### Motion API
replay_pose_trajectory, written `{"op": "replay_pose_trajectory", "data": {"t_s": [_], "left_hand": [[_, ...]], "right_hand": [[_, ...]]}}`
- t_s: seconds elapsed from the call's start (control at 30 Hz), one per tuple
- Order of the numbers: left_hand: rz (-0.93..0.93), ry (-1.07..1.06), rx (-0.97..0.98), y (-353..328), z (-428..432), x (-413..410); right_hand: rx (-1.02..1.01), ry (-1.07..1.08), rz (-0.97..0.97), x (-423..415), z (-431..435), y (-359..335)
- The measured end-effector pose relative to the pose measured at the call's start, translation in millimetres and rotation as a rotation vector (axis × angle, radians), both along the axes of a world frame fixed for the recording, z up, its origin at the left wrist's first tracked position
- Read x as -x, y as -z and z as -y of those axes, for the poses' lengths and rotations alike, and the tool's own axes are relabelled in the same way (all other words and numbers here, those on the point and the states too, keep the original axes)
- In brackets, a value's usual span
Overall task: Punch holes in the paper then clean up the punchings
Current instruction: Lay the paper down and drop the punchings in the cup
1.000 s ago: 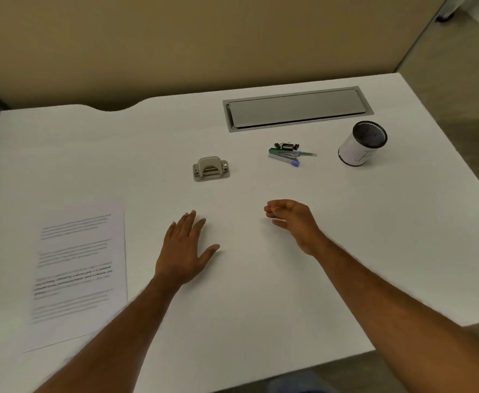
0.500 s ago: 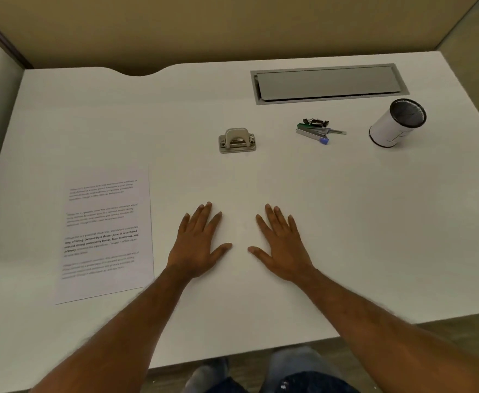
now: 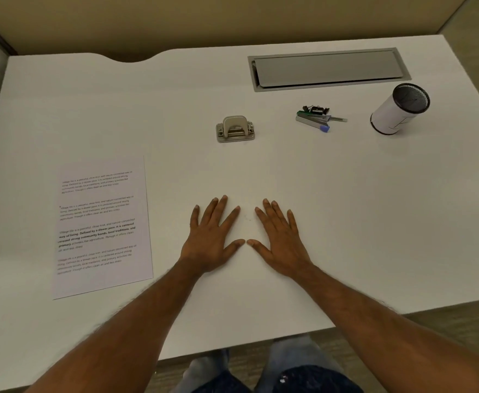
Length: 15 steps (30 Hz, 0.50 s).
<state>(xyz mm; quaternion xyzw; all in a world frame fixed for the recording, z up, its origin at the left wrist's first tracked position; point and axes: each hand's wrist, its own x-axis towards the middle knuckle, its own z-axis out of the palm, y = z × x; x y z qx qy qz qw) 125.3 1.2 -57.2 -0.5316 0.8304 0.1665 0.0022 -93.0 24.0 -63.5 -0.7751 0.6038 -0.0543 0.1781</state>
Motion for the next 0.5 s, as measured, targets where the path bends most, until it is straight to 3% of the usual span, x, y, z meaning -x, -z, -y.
{"op": "replay_pose_trajectory", "data": {"t_s": [0.5], "left_hand": [[0.101, 0.029, 0.043, 1.3, -2.5, 10.1]], "right_hand": [[0.045, -0.104, -0.131, 1.6, -2.8, 1.6]]}}
